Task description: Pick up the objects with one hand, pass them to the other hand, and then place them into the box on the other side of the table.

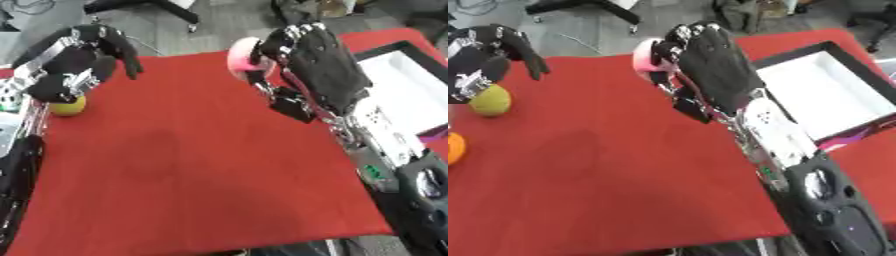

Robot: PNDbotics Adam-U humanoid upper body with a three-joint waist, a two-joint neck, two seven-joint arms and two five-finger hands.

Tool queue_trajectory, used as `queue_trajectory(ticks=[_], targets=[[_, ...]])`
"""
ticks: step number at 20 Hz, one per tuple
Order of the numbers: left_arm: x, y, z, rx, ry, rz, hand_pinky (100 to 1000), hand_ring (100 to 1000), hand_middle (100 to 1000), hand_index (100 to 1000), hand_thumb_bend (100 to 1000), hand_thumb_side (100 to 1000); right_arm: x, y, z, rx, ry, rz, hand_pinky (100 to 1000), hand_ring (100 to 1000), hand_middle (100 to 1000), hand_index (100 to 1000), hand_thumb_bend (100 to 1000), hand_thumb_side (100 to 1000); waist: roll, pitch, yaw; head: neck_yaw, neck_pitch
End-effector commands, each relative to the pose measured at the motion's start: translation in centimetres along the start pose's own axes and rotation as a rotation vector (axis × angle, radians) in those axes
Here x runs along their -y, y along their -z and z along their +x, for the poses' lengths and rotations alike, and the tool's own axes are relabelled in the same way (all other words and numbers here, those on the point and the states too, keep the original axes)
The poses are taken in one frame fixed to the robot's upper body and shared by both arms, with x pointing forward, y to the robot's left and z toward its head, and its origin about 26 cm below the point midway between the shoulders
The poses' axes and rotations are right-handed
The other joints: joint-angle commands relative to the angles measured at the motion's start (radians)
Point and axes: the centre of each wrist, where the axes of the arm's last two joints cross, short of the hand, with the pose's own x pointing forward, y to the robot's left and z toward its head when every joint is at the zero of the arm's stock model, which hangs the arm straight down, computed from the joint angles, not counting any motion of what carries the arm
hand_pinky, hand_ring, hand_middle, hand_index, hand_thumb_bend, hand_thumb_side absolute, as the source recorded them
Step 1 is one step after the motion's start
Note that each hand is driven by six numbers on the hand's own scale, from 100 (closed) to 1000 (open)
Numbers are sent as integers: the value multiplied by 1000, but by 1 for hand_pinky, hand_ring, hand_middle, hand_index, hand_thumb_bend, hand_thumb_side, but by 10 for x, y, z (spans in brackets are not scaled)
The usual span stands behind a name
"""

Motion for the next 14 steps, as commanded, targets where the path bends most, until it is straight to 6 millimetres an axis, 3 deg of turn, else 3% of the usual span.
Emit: queue_trajectory(ticks=[1,6,14], targets=[[-16,-12,15,29,96,-38,640,492,490,688,141,475,12,-3,-21,-61,-90,-21,379,234,160,248,100,100,-1,-13,1,-17,-3],[-21,-42,18,-23,102,55,640,492,490,688,141,472,9,-24,-65,-274,-203,16,363,209,148,261,100,100,-1,-13,4,-73,-3],[-17,-97,21,-161,116,250,639,492,489,686,141,483,-29,-88,-142,-671,-224,221,357,198,162,296,100,100,-1,-10,14,-146,-3]])
